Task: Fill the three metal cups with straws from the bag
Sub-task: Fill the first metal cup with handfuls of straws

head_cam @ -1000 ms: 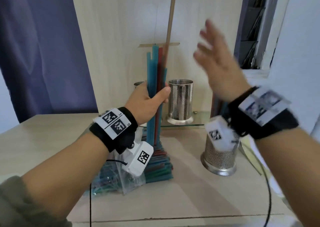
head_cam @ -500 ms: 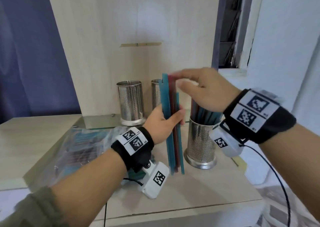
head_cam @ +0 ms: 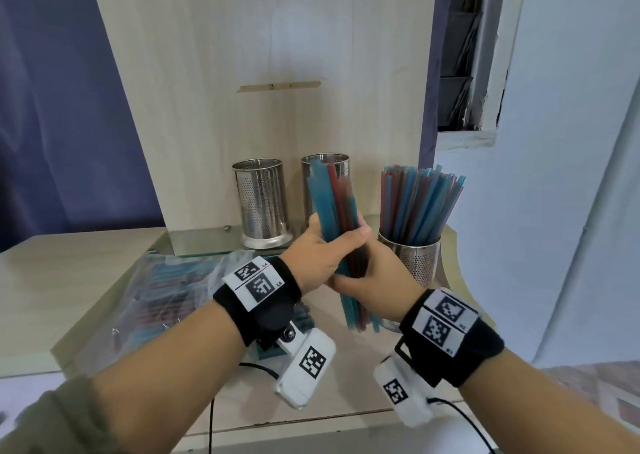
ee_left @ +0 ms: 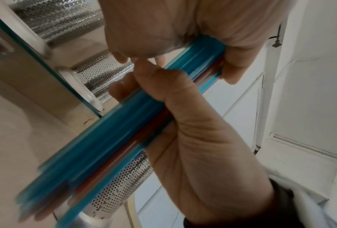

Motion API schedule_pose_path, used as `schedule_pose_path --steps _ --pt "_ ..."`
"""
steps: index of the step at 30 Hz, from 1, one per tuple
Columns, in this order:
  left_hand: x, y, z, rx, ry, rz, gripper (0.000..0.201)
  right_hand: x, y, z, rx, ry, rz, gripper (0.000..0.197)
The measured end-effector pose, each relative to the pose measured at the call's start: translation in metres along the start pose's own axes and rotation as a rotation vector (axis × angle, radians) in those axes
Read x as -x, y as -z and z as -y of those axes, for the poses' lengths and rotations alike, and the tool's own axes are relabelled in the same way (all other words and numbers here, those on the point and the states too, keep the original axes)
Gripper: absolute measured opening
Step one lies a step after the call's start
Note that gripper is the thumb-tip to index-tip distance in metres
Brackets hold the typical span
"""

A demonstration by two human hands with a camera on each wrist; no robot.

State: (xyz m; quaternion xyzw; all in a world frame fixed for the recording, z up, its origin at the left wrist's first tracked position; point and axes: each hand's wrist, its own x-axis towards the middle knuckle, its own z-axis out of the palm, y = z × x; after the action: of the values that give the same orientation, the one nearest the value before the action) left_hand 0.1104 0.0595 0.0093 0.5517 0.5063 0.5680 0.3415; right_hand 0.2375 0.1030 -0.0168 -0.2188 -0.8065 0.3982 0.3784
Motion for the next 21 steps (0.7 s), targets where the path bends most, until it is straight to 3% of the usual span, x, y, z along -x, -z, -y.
schedule_pose_path --steps 2,4,6,7,9,11,13,17,21 --pt "0.001 0.003 -0.003 -0.084 -0.084 0.017 0.067 0.0 -0.007 -0.001 -0.021 0.007 -0.026 0.03" --pt "0.001 0.016 -0.008 -0.183 -0.139 0.053 0.077 0.002 -0.008 0.0 -0.016 0.0 -0.065 0.009" --pt "0.001 0.038 -0.012 -0.3 -0.135 0.08 0.088 0.002 -0.008 -0.003 -0.016 -0.012 -0.12 0.016" --pt "0.003 0.051 -0.012 -0.392 -0.108 0.079 0.082 0.002 -0.008 -0.005 -0.035 -0.033 -0.146 0.018" --pt "0.008 0.076 -0.005 -0.799 -0.01 0.054 0.063 0.003 -0.007 -0.011 -0.084 -0.061 -0.191 0.017" --pt "0.018 0.094 0.01 -1.399 0.134 0.087 0.049 0.005 -0.008 -0.02 -0.098 -0.084 -0.224 0.017" --pt "0.027 0.102 0.024 -1.69 0.24 0.16 0.055 0.007 -0.01 -0.026 -0.09 -0.099 -0.234 0.018" --pt "0.035 0.105 0.039 -1.823 0.265 0.195 0.071 0.008 -0.013 -0.033 -0.066 -0.113 -0.231 0.017" --pt "0.032 0.095 0.048 -1.902 0.268 0.233 0.064 0.009 -0.014 -0.035 -0.073 -0.117 -0.242 0.015"
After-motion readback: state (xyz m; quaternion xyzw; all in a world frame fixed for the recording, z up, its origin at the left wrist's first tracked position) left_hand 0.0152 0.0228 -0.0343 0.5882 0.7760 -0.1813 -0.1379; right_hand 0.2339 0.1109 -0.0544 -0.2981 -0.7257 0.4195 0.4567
